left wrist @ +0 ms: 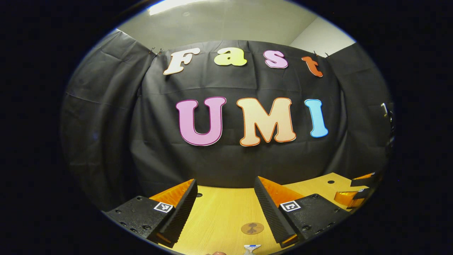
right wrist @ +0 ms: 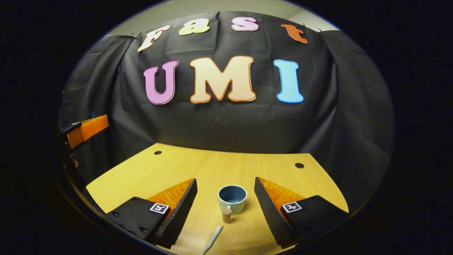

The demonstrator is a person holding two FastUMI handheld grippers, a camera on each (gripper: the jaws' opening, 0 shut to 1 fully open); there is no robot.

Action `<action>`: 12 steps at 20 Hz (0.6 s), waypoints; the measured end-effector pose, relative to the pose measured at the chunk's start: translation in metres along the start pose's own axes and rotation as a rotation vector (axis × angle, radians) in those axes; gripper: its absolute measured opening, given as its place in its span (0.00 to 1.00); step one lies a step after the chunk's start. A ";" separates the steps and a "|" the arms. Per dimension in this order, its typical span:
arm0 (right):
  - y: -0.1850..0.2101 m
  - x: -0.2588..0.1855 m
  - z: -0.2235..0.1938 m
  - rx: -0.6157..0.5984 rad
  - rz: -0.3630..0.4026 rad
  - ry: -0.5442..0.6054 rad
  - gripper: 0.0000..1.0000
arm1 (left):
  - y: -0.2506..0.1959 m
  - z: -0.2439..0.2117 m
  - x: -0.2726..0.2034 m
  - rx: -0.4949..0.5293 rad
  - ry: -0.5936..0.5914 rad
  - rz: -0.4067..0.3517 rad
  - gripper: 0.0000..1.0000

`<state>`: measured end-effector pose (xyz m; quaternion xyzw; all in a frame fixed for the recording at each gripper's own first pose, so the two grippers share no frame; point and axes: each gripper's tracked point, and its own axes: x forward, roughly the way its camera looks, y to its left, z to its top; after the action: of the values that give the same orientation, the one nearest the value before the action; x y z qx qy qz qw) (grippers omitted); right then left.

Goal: Put the toothbrush and toothpaste on the desktop into the cup, then pick up the cup and place it on the coaster on the desktop.

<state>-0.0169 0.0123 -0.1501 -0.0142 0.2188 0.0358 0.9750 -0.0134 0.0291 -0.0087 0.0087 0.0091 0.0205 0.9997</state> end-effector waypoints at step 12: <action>0.002 0.029 -0.092 -0.035 -0.007 0.292 1.00 | 0.020 -0.006 -0.001 0.006 0.016 0.054 0.93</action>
<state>-0.0302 0.0118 -0.2451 -0.0370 0.3578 0.0339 0.9324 -0.0157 0.0486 -0.0144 0.0117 0.0168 0.0475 0.9987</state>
